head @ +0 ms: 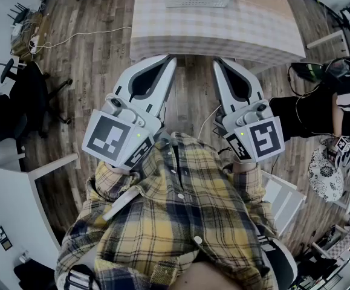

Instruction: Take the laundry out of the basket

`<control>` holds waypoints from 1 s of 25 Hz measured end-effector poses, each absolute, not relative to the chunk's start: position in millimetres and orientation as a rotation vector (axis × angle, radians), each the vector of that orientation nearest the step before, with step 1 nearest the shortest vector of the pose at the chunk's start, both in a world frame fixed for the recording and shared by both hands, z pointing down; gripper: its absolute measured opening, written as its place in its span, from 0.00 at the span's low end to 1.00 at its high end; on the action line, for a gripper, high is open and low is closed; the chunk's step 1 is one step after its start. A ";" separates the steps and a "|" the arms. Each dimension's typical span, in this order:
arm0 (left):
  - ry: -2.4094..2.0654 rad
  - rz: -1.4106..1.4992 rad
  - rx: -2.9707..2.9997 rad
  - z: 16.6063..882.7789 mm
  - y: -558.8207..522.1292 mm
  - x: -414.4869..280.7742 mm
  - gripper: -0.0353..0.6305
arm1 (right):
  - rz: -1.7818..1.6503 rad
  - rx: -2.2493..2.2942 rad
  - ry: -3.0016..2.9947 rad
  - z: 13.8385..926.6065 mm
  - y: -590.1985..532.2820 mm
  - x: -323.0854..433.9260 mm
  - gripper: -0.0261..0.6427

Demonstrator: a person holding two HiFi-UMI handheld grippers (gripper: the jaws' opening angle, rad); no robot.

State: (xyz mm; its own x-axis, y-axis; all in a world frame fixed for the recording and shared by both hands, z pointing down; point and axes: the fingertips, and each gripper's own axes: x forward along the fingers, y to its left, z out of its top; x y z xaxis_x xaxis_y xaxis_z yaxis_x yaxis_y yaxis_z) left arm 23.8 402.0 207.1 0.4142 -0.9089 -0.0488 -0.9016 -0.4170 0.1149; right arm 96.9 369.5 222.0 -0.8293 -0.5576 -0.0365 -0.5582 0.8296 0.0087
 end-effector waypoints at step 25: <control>-1.763 -0.150 2.507 220.7 401.2 15.1 0.09 | -0.037 -0.857 2.995 240.9 368.9 100.2 0.06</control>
